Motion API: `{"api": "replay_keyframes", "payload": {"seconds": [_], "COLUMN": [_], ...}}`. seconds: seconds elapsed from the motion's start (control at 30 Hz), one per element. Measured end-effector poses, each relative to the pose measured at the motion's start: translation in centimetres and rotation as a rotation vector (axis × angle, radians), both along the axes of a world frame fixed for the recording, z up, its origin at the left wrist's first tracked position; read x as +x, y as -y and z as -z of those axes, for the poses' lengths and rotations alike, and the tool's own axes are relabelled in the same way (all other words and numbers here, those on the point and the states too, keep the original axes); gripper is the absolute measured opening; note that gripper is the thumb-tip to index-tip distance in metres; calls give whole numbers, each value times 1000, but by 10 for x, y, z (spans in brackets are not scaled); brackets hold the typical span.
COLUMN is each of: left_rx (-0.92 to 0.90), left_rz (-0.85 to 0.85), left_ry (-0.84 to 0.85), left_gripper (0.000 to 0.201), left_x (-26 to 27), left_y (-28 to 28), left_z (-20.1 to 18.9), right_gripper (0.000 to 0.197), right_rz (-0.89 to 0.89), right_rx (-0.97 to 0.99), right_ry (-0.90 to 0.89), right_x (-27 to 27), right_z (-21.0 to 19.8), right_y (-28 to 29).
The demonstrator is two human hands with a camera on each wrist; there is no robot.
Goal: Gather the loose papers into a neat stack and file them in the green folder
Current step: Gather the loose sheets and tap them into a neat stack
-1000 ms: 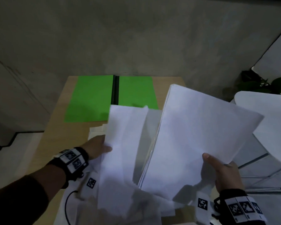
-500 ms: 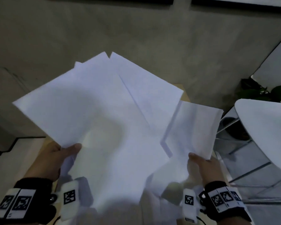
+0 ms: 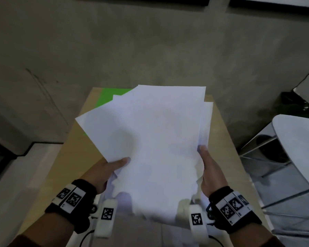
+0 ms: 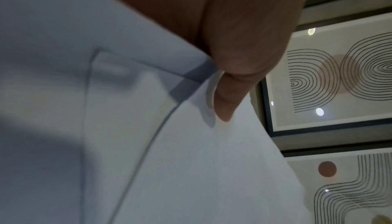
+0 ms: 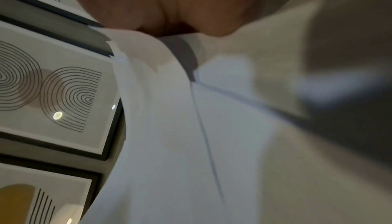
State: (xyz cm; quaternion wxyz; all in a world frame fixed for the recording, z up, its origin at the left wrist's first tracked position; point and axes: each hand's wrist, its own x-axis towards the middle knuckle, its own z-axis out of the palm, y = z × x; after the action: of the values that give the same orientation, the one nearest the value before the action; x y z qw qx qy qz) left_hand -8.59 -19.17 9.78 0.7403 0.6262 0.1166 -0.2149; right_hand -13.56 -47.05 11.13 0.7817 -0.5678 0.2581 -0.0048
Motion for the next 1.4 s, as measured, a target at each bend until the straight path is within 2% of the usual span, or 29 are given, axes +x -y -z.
{"api": "replay_keyframes", "payload": {"seconds": [0.07, 0.13, 0.17, 0.23, 0.27, 0.3, 0.37, 0.43, 0.5, 0.57, 0.6, 0.67, 0.7, 0.77, 0.9, 0.97, 1.03, 1.1, 1.17, 1.23, 1.27, 1.33, 1.4], "left_rx": [67, 87, 71, 84, 113, 161, 180, 112, 94, 119, 111, 64, 46, 17, -60, -84, -66, -52, -42, -42, -48, -61, -73], "left_rz": [8, 33, 46, 92, 107, 100, 68, 108, 173, 103, 54, 19, 10, -24, -44, -12, -12, -33, -62, -125, -163, -211, -238], "left_ry": [-12, -18, -1, 80, 137, 190, 228, 162, 132, 265, 347, 457, 475, 495, 581, 634, 639, 636, 652, 658, 666, 708, 755], "left_gripper": [74, 80, 89, 101, 97, 88, 70, 66, 64, 62, 58, 45, 38, 24, 25, 42, 64, 75, 62, 30, 17, 12, 30], "left_x": [1, -1, -2, -5, -6, -6, -4, -1, -3, -3, -3, -6, -6, -5, -5, -5, -4, -4, -6, -10, -12, -13, -13], "left_y": [2, 4, 4, 5, 7, 7, 6, 4, 5, 7, 8, 13, 15, 19, 20, 17, 14, 14, 18, 25, 28, 30, 27], "left_z": [0, -1, 0, -1, -3, -3, -3, -5, -14, -21, -26, -38, -42, -51, -63, -63, -64, -63, -64, -67, -70, -74, -74], "right_gripper": [77, 83, 77, 47, 30, 22, 23, 28, 47, 65, 65, 42, 29, 19, 18, 15, 27, 37, 31, 16, 18, 24, 10], "right_rz": [-58, -207, -267, -325, -326, -321, -297, -284, -300, -300, -286, -249, -235, -218, -185, -195, -206, -198, -173, -148, -142, -112, -89], "right_rx": [64, 72, 7, -186, -268, -335, -399, -390, -340, -309, -287, -257, -252, -262, -253, -243, -236, -226, -236, -240, -236, -209, -164], "right_ry": [-6, -15, -19, 4, 19, 39, 83, 129, 158, 162, 172, 200, 215, 257, 362, 392, 402, 393, 399, 409, 435, 477, 493], "right_x": [0, 0, -1, -1, -3, -4, -6, -9, -12, -13, -13, -12, -11, -10, -9, -8, -7, -7, -6, -6, -5, -5, -7], "right_z": [-2, -9, -13, -19, -22, -25, -28, -34, -35, -32, -31, -32, -37, -40, -48, -50, -46, -45, -44, -47, -48, -52, -53], "right_y": [3, 7, 7, 6, 5, 3, 3, 1, -1, -7, -9, -13, -15, -16, -16, -17, -16, -18, -19, -21, -21, -20, -21]}}
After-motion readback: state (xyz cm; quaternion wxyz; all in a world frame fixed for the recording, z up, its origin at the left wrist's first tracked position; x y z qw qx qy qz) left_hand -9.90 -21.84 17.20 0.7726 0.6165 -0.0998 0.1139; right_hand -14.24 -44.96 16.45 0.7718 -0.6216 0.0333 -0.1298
